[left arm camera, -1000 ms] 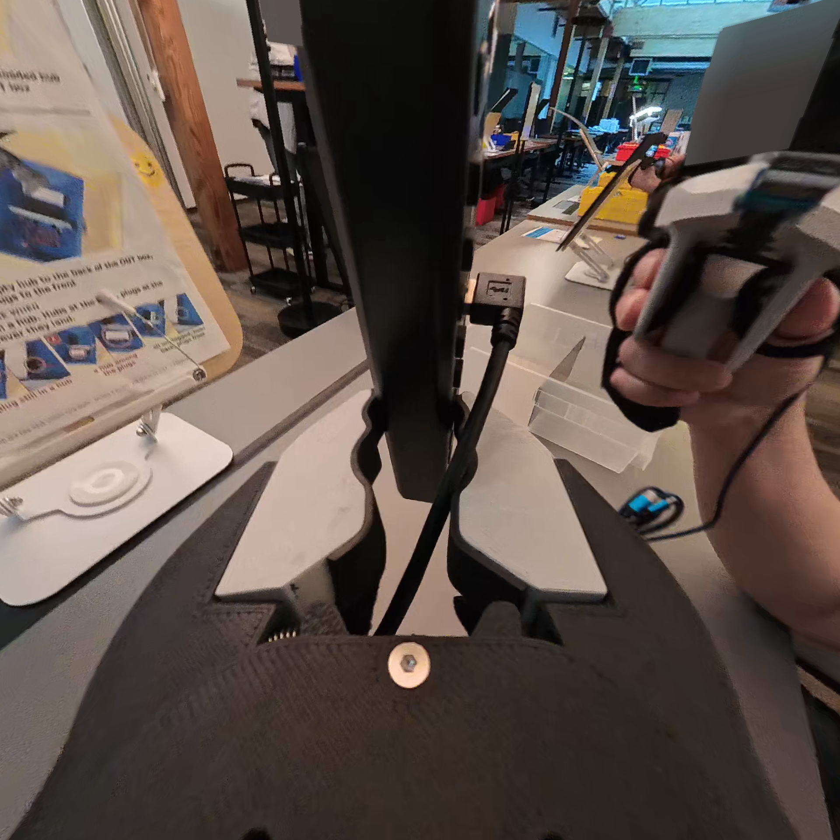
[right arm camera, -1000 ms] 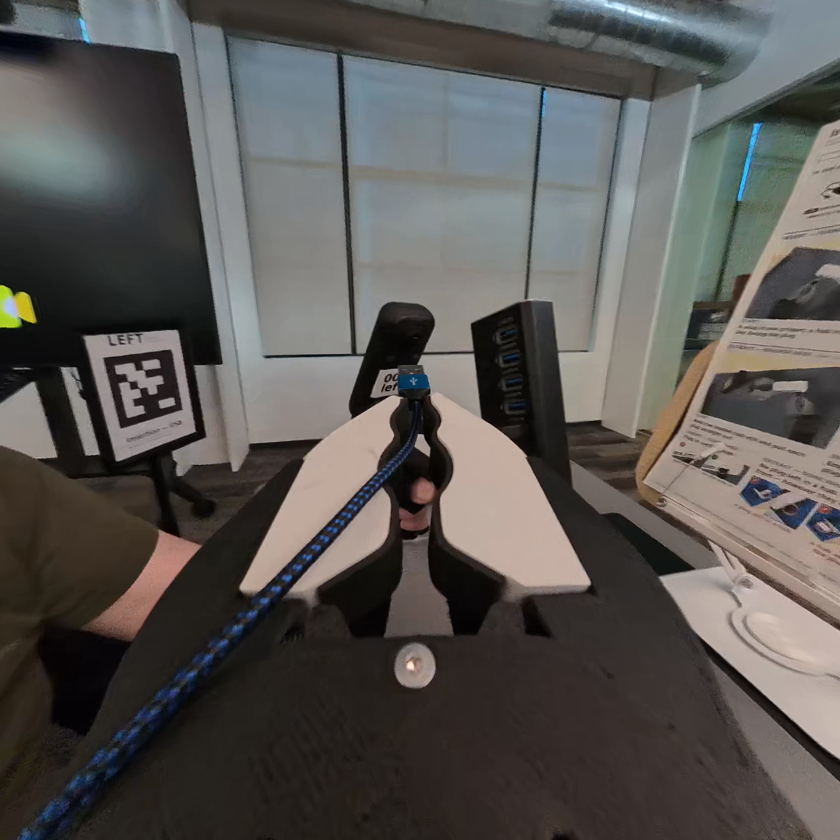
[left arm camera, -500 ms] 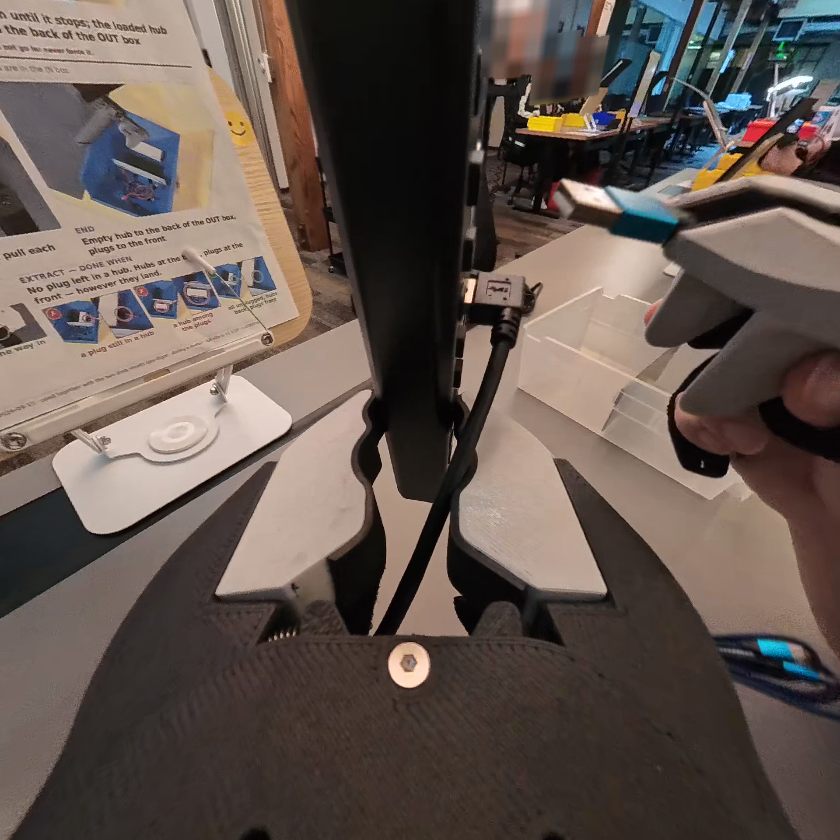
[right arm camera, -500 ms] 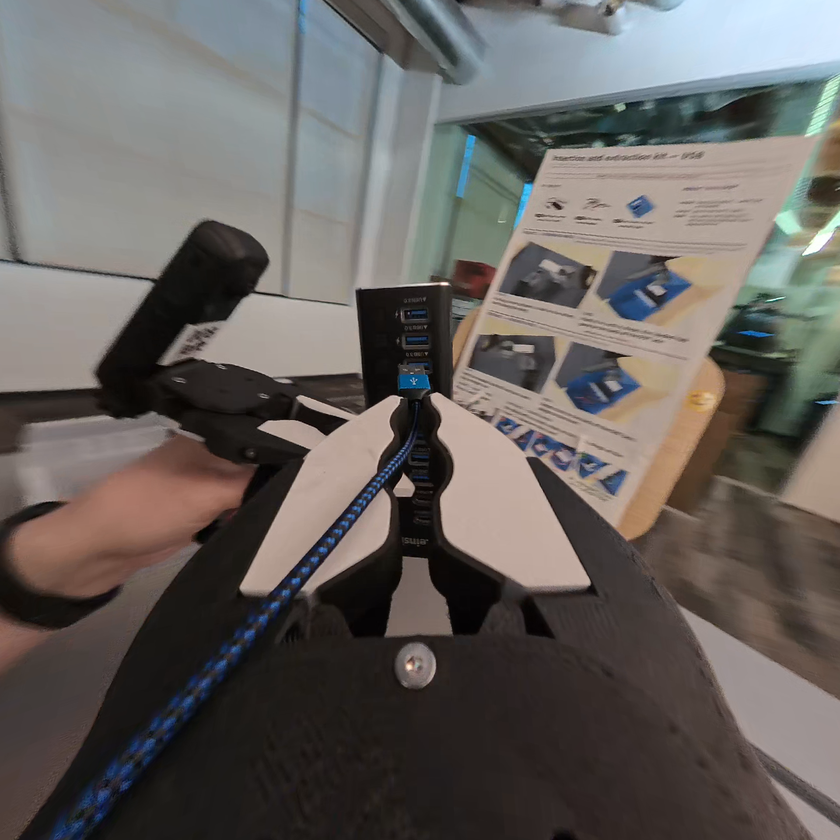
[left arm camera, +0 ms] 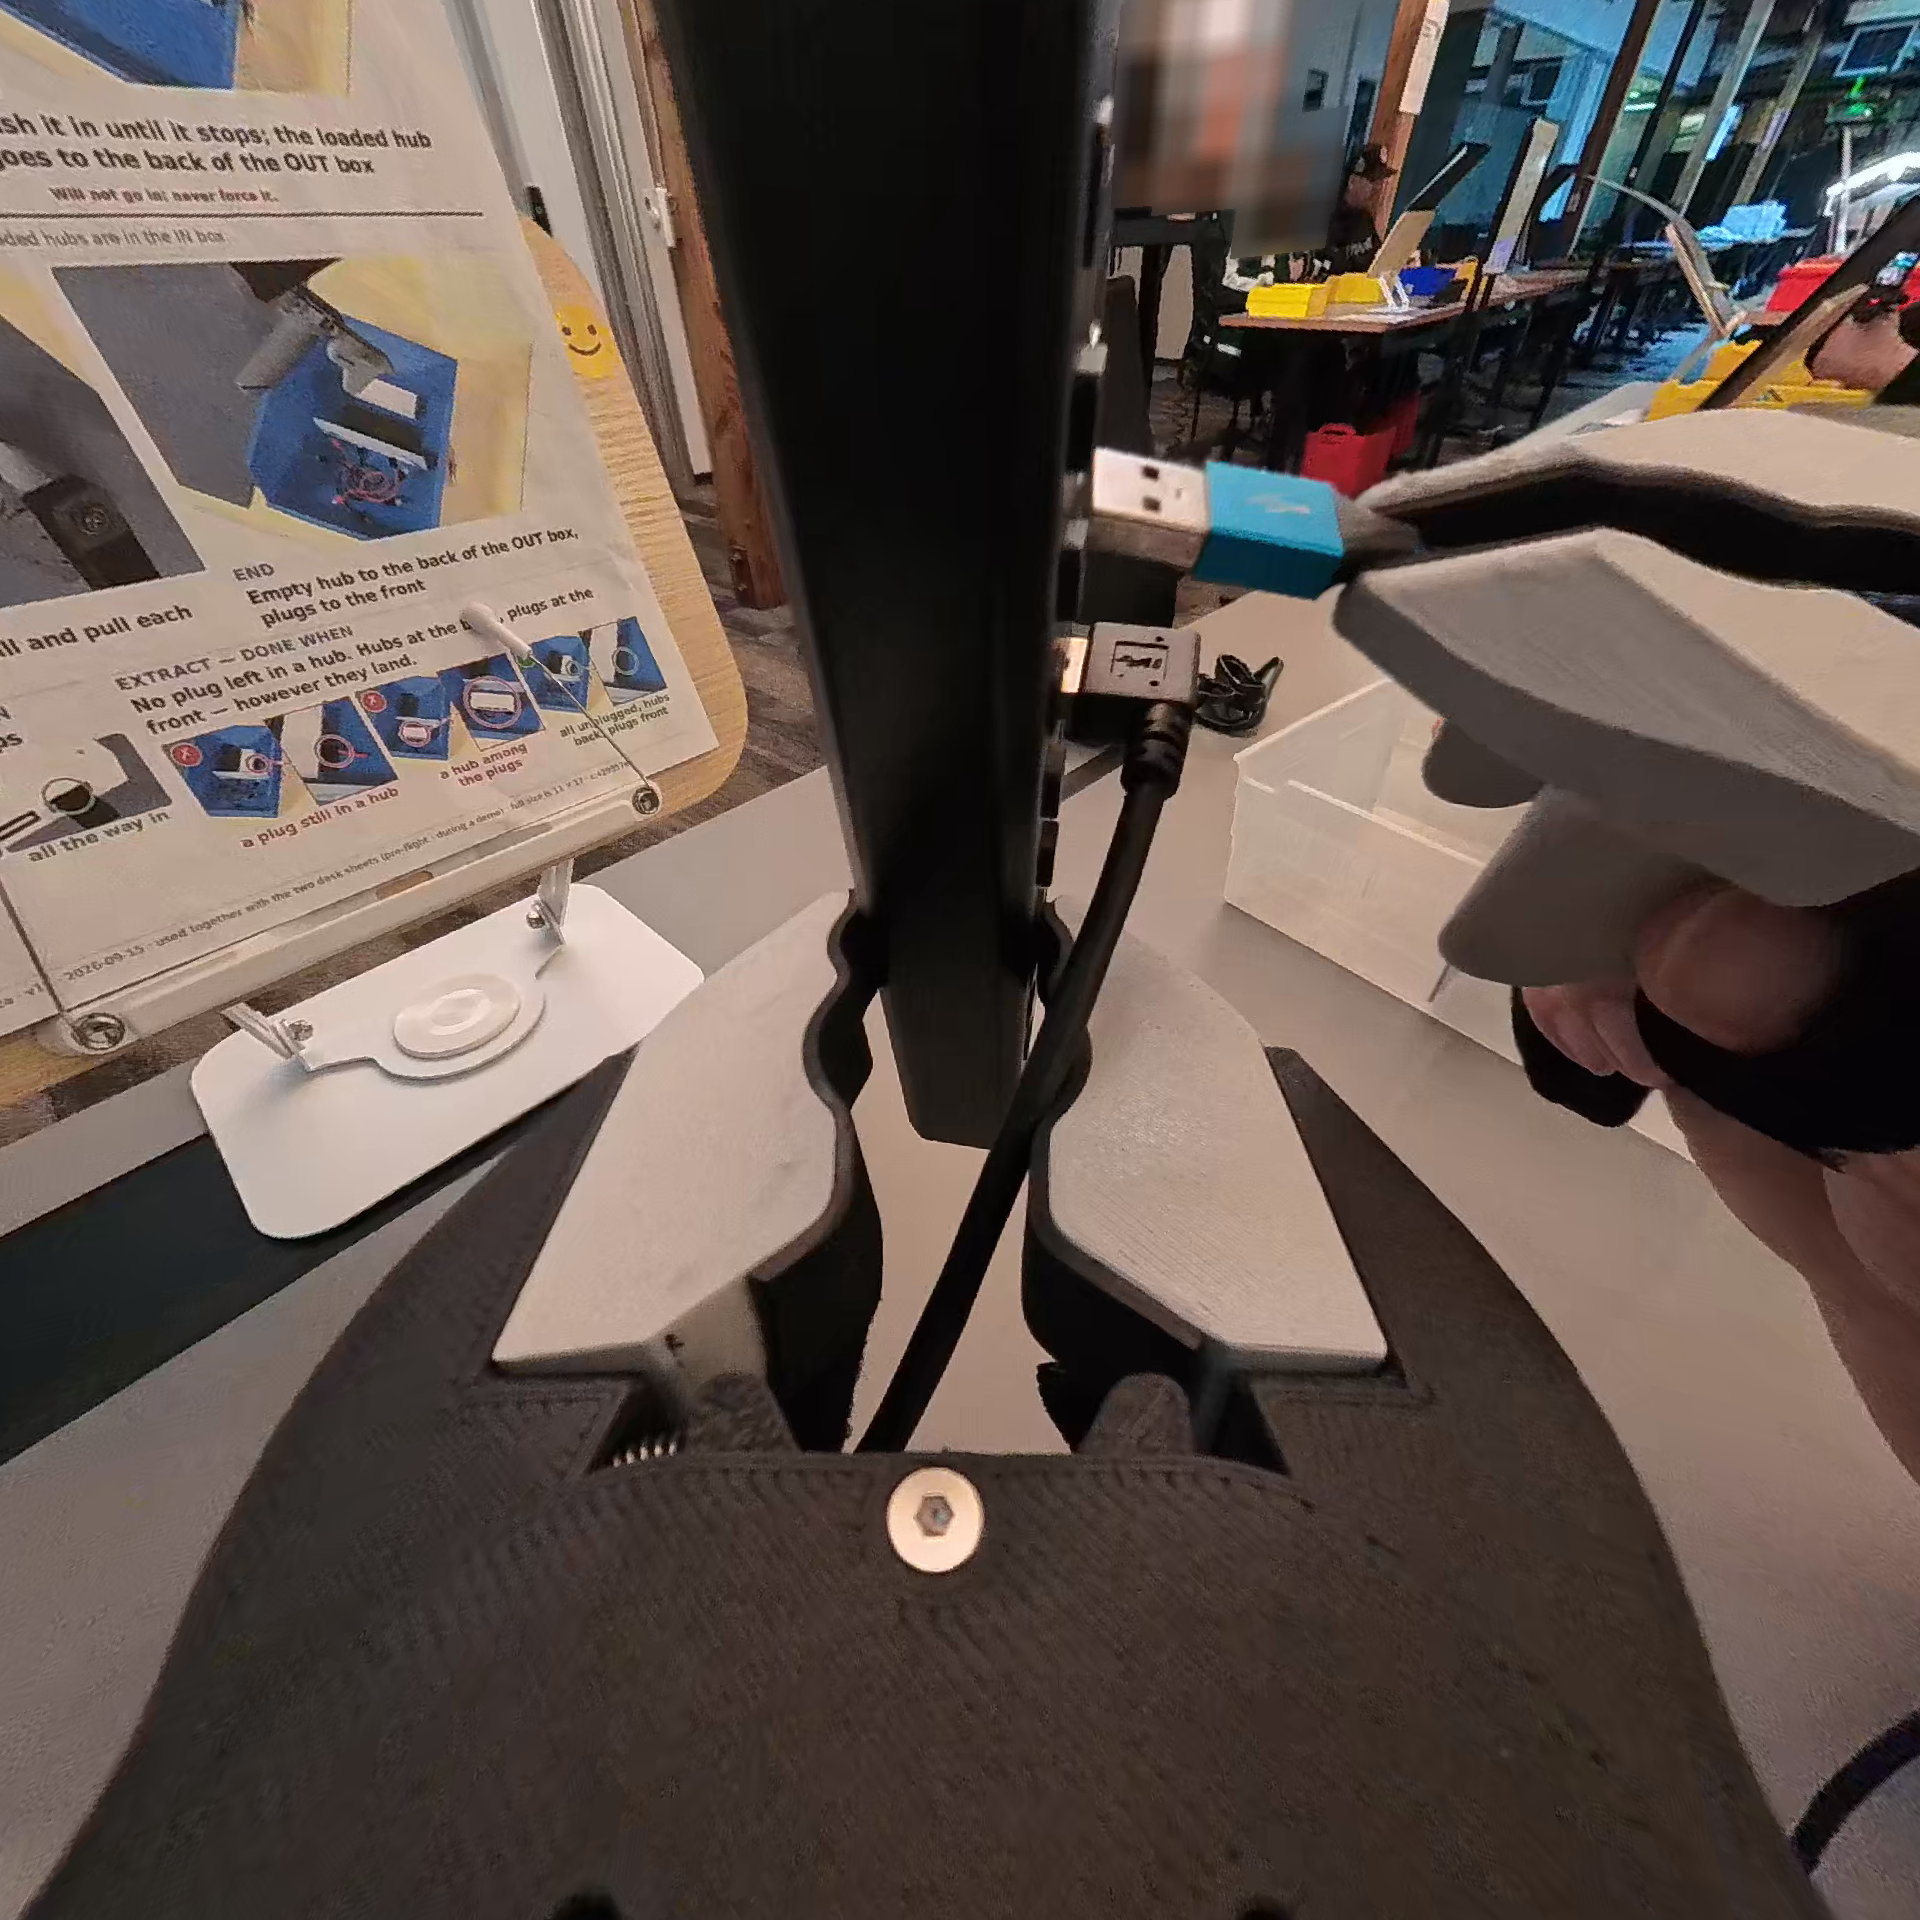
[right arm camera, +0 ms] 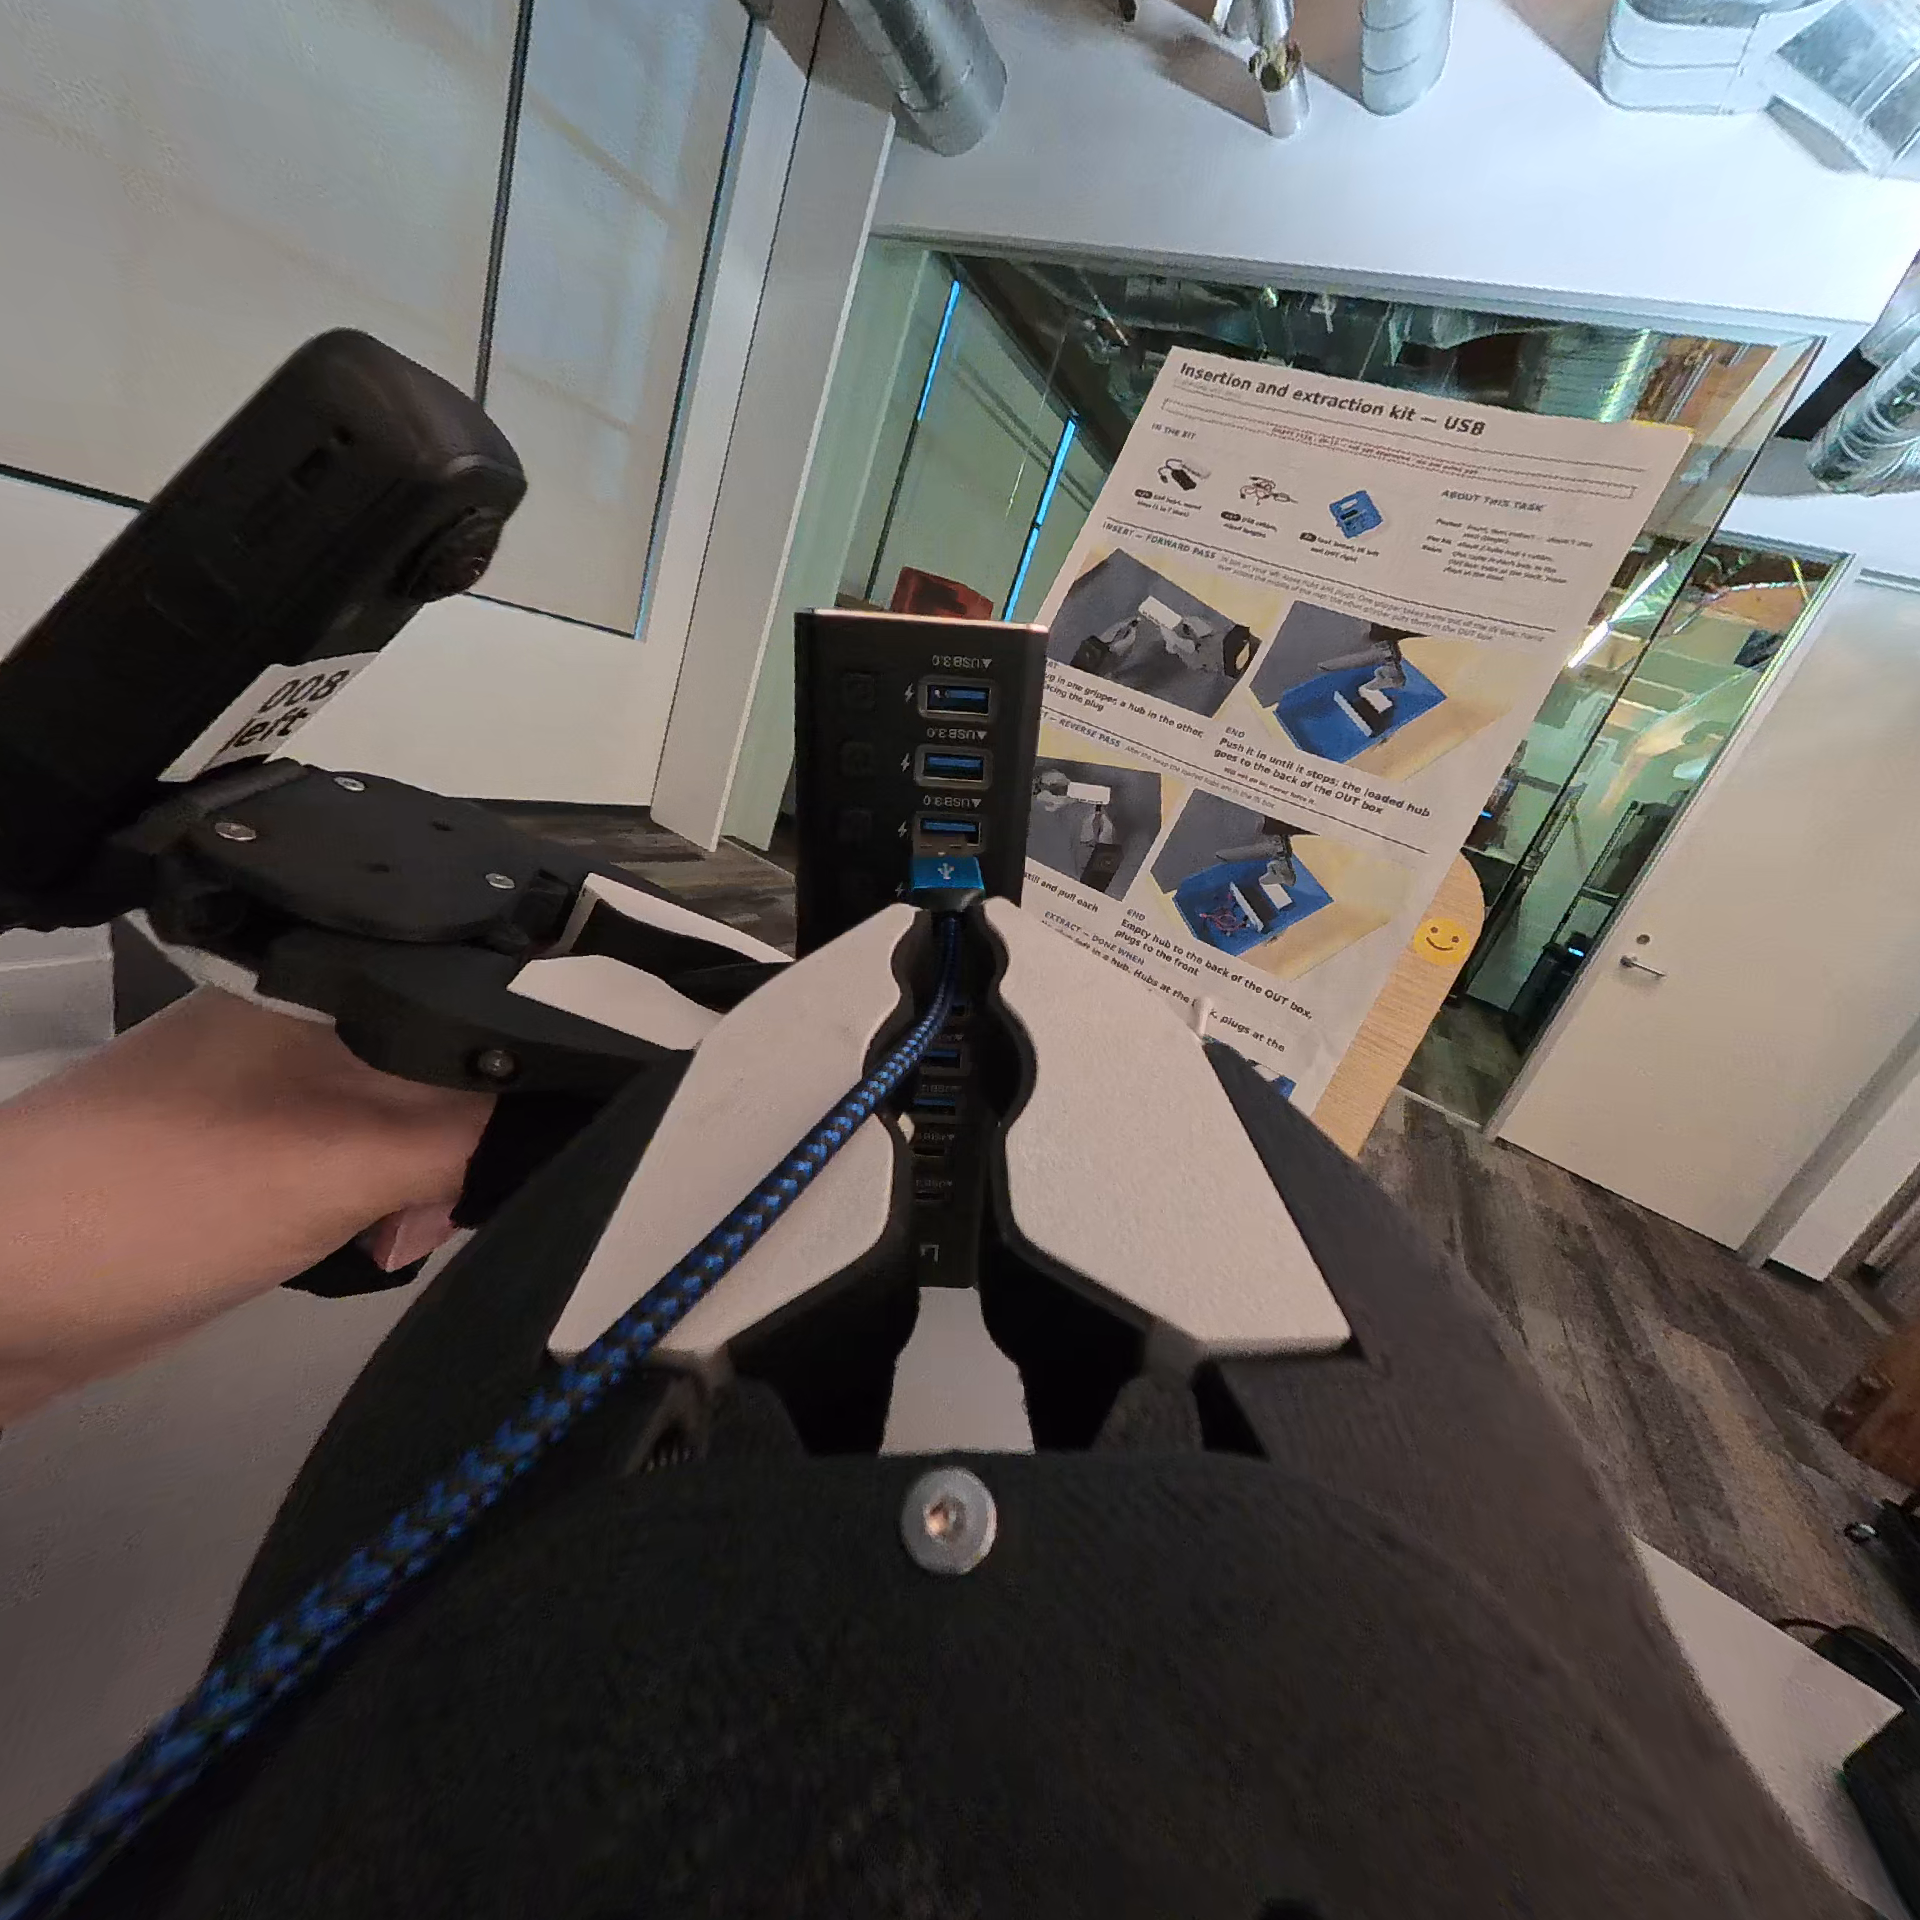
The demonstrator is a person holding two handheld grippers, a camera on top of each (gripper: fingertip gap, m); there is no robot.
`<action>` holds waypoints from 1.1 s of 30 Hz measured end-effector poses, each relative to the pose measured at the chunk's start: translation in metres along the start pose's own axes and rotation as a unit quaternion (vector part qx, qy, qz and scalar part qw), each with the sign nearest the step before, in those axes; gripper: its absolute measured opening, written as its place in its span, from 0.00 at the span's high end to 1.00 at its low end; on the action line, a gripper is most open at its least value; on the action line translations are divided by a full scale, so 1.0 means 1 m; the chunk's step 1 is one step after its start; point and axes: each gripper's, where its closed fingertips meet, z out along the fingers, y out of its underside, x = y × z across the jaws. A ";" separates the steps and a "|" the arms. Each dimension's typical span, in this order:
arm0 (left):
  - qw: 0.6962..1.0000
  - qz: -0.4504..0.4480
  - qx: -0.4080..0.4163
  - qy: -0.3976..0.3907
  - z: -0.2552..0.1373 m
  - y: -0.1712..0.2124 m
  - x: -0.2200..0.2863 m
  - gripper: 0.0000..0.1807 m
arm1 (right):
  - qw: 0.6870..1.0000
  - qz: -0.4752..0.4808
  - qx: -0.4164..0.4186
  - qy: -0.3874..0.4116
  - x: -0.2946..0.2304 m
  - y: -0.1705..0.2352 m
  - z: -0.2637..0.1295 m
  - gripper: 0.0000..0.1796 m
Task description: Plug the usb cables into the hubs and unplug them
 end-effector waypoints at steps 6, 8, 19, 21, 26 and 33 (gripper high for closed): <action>0.999 0.033 0.004 -0.029 0.000 -0.002 0.001 0.84 | 1.000 -0.009 0.005 0.013 0.004 -0.002 -0.001 0.96; 0.998 0.044 0.005 -0.037 0.000 -0.003 0.002 0.85 | 1.000 -0.005 0.008 0.016 0.004 -0.003 -0.001 0.96; 0.981 0.167 0.072 -0.074 -0.011 -0.024 0.008 0.85 | 0.997 0.041 0.050 -0.029 0.008 -0.017 -0.015 0.97; 0.976 0.180 0.091 -0.084 -0.016 -0.029 0.010 0.85 | 0.997 0.034 0.063 -0.037 0.003 -0.024 -0.018 0.96; 0.963 0.197 0.153 -0.100 -0.030 -0.047 0.016 0.84 | 0.994 0.005 0.096 -0.061 -0.018 -0.045 -0.026 0.96; 0.954 0.179 0.224 -0.087 -0.044 -0.063 0.025 0.83 | 0.993 -0.030 0.097 -0.067 -0.035 -0.057 -0.031 0.96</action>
